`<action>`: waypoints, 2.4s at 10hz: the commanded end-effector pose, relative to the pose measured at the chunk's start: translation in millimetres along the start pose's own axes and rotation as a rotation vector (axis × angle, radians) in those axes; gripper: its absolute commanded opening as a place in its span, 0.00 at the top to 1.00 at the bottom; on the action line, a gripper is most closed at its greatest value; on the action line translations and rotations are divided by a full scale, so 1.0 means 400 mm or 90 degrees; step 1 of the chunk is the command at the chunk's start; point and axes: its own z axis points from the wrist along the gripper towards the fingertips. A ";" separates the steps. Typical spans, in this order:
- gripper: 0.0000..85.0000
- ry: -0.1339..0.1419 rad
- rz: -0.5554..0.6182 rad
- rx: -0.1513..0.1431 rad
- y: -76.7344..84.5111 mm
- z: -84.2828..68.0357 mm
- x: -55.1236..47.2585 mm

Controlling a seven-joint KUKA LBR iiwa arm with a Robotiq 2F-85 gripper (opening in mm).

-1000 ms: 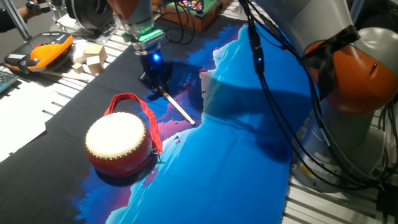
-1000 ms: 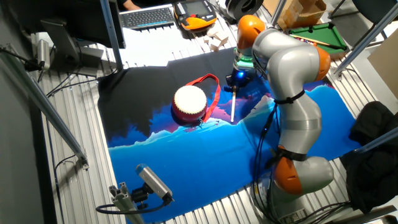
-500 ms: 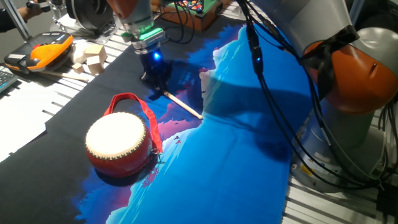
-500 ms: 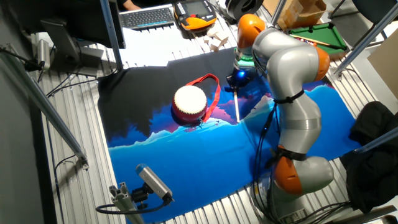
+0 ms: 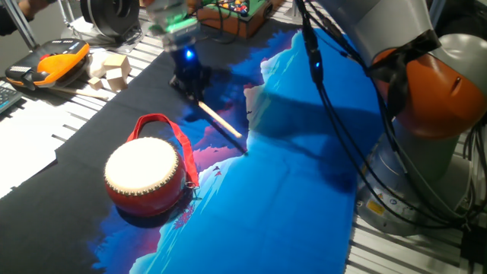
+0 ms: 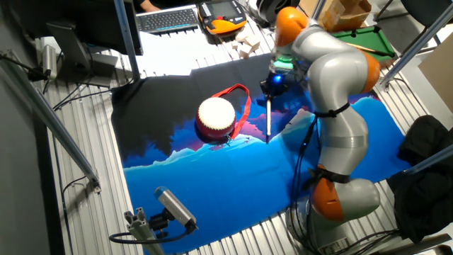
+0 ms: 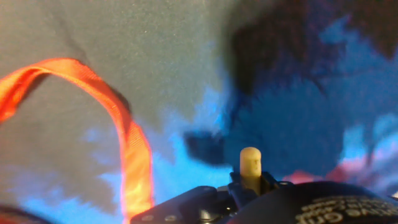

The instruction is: Play the drum

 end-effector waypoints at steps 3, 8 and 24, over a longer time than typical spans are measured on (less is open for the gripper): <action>1.00 0.016 0.067 -0.064 0.043 -0.154 0.093; 1.00 -0.031 0.142 -0.108 0.130 -0.196 0.155; 1.00 -0.134 0.344 -0.272 0.261 -0.149 0.166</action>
